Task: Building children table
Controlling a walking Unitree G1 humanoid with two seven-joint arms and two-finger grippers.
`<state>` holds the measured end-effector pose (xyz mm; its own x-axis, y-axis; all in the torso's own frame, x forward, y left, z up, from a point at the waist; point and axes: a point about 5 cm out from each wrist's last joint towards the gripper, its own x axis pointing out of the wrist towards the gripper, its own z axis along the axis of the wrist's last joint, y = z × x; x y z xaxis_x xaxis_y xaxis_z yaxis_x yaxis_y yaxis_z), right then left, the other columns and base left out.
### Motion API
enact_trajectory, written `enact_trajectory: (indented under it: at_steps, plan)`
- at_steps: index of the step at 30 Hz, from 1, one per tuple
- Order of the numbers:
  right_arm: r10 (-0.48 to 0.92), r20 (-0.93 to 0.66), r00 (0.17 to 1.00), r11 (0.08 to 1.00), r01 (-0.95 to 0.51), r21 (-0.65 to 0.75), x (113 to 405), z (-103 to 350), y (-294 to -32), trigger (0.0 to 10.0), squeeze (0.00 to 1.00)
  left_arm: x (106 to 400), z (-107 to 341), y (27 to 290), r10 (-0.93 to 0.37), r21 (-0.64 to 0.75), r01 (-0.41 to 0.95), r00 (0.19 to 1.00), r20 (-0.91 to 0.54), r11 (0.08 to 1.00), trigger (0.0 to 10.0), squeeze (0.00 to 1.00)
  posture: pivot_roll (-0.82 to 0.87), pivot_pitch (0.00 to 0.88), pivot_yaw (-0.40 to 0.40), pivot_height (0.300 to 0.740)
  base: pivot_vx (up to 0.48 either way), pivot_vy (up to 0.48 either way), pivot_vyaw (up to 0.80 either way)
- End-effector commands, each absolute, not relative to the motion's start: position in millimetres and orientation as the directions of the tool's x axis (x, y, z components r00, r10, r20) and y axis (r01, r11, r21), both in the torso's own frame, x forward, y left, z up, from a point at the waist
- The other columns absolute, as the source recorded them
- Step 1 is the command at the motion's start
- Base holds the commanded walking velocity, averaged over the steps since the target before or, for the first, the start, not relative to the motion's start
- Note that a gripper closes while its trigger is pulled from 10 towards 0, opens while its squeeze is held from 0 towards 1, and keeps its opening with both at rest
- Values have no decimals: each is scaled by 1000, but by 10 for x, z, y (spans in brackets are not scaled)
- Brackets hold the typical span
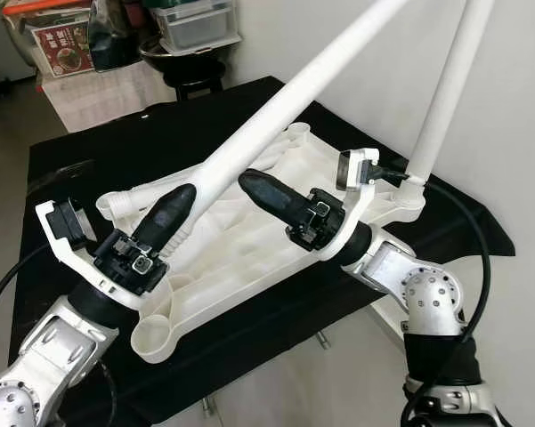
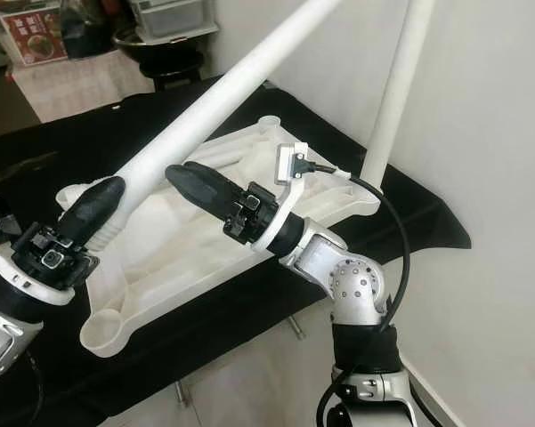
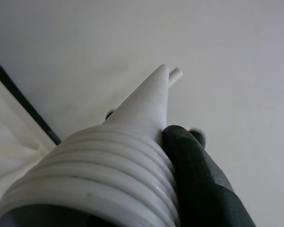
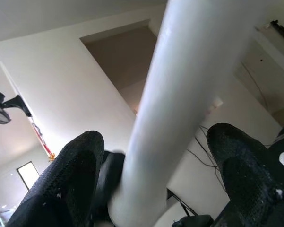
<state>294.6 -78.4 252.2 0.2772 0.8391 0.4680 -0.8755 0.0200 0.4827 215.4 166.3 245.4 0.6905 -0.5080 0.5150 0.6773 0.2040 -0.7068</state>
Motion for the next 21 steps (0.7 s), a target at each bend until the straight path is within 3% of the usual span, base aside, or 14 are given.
enact_trajectory:
  at_steps: [1, 21]
  plan:
    - [842, 468, 268, 9, -875, 484, 2940, 2510, -732, 10000, 0, 2112, 2470, 1631, -532, -688, 699, 666, 524, 198, 10000, 0, -10, 93, 50, 740, 0, 0, 0]
    - [829, 488, 272, 11, -882, 472, 3024, 2634, -586, 10000, 0, 1962, 2377, 1456, -594, -688, 710, 622, 509, 153, 10000, 0, -7, 99, 39, 740, 0, 0, 0]
